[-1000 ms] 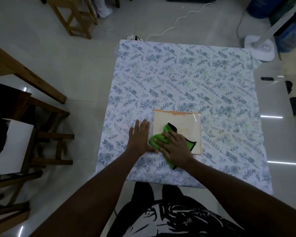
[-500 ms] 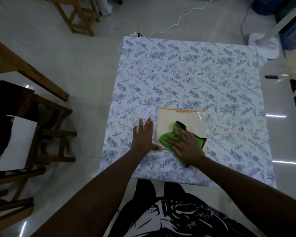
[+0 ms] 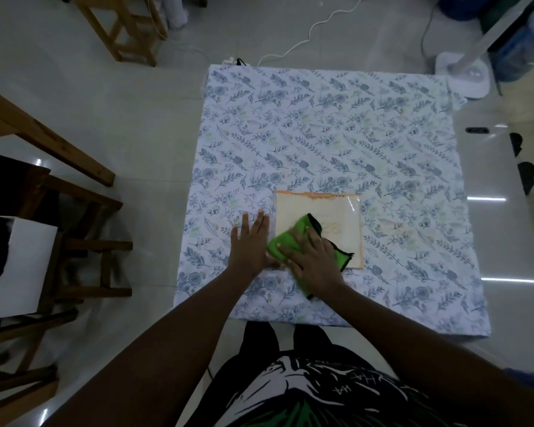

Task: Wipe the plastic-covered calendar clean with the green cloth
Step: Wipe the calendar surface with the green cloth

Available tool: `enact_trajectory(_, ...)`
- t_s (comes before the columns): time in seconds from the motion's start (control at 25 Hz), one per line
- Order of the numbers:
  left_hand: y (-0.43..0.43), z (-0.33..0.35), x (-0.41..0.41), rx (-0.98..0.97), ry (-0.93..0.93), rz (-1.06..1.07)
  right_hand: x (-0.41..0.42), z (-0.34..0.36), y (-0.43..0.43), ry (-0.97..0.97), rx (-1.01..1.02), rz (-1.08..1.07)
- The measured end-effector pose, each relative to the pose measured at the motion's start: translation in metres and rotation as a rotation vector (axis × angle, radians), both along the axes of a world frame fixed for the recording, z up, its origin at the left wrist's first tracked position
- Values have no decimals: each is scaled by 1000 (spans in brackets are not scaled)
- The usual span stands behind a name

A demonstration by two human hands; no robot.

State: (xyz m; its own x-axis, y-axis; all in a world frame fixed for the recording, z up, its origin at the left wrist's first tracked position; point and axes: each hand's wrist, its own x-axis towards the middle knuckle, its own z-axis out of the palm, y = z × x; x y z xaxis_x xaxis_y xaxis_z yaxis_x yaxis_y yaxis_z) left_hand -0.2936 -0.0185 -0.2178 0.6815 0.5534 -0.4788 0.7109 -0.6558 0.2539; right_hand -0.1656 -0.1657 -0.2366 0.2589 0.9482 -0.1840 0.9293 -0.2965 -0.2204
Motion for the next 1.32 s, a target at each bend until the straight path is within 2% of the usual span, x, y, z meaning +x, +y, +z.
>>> enact_trajectory(0.08, -1, -1, -1, 11, 4, 0, 16, -1, -18, -34, 37, 179)
enact_trajectory(0.16, -1, 0, -1, 15, 11, -2, 38, 0, -23, -24, 45, 207)
enact_trajectory(0.32, -2, 5, 0, -8, 23, -5, 40, 7, 20, 29, 37, -304)
enact_trajectory(0.4, -3, 10, 3, -14, 27, -11, 26, 8, 36, 50, 30, -460)
enact_trajectory(0.44, -4, 11, 5, -9, 33, -21, 20, 8, 34, 54, 15, -458)
enact_trajectory(0.52, -5, 14, 7, 14, 53, -58, 16, 5, 8, -7, -10, -290)
enact_trajectory(0.6, -5, 19, 10, 18, 89, -86, 36, 7, -21, -43, -59, -133)
enact_trajectory(0.64, -6, 22, 12, 24, 109, -94, 51, 8, -27, -50, -80, -130)
enact_trajectory(0.88, -8, 31, 16, 62, 143, -112, 77, 14, 22, 70, -52, -524)
enact_trajectory(1.16, -10, 32, 17, 66, 139, -95, 38, 13, -51, 38, 29, -401)
enact_trajectory(1.32, -11, 32, 19, 49, 120, -76, 39, 22, -48, 85, 154, -432)
